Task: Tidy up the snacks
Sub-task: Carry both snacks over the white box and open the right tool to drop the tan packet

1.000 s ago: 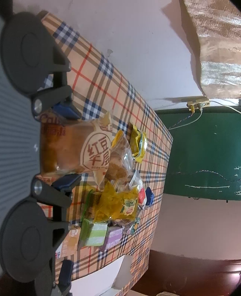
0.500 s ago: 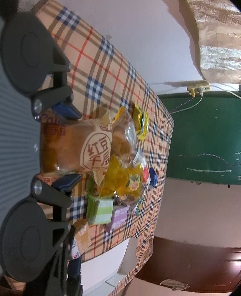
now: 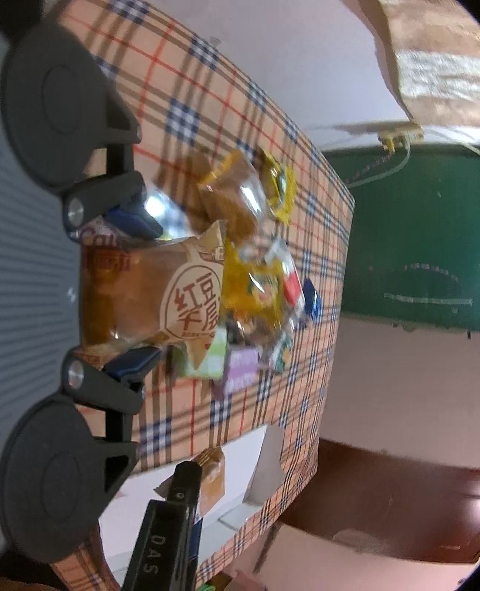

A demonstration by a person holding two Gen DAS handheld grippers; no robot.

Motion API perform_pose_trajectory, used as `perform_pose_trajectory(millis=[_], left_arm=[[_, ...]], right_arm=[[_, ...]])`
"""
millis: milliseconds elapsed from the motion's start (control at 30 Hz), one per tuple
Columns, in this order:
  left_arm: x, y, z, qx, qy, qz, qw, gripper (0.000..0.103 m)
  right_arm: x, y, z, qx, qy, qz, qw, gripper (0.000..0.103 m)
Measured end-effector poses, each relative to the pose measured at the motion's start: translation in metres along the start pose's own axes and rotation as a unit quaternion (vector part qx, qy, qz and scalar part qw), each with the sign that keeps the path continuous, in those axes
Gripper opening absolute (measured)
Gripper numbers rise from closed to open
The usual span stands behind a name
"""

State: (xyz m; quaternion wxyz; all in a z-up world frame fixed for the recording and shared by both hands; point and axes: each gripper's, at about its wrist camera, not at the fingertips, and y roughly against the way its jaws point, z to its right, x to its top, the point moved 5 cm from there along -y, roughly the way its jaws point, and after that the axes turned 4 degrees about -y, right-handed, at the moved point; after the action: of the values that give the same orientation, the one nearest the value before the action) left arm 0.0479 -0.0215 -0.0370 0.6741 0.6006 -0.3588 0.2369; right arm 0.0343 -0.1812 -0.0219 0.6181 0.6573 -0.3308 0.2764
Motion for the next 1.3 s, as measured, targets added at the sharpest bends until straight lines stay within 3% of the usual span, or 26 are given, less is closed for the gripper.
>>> perform_pose_trajectory(millis=[400, 800, 1300], left_arm=[[0.048, -0.003, 0.061, -0.06, -0.059, 0.003, 0.9965, 0.063], [0.071, -0.019, 0.125, -0.093, -0.071, 0.008, 0.9931, 0.063], [0.092, -0.045, 0.169, -0.097, -0.106, 0.001, 0.9896, 0.063]], right_arm=[[0.021, 0.019, 0.063, -0.046, -0.036, 0.018, 0.998, 0.061], [0.038, 0.024, 0.122, -0.074, -0.063, 0.043, 0.994, 0.061], [0.068, 0.029, 0.166, -0.088, -0.081, 0.06, 0.991, 0.061]])
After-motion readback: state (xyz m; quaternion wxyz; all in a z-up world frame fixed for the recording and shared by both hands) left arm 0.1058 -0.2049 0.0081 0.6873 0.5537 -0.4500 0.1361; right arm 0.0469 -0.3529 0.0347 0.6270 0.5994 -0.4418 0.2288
